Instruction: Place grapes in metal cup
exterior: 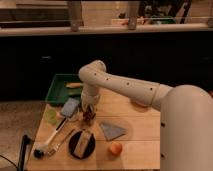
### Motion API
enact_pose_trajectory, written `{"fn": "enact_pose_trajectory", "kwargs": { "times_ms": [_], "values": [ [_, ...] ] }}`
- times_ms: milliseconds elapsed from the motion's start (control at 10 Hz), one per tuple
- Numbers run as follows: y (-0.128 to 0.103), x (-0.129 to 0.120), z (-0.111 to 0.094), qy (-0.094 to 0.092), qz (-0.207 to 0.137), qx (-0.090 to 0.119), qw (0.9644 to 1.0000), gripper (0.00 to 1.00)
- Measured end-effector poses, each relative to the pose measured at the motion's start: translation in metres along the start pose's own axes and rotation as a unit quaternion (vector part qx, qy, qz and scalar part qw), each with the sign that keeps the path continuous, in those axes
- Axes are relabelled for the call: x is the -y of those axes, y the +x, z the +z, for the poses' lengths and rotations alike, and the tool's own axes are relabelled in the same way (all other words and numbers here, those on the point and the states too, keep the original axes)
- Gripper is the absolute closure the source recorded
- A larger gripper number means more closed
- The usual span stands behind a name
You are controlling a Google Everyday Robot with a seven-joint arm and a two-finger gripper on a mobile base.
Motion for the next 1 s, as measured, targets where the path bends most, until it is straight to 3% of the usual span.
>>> {"fn": "enact_pose_trajectory", "kwargs": {
  "times_ms": [300, 1000],
  "values": [
    [0.0, -0.002, -0.01, -0.001, -0.009, -0.011, 0.9999, 0.23],
    [0.017, 0.005, -0.015, 0.003, -0.017, -0.014, 0.9998, 0.2]
  ]
}}
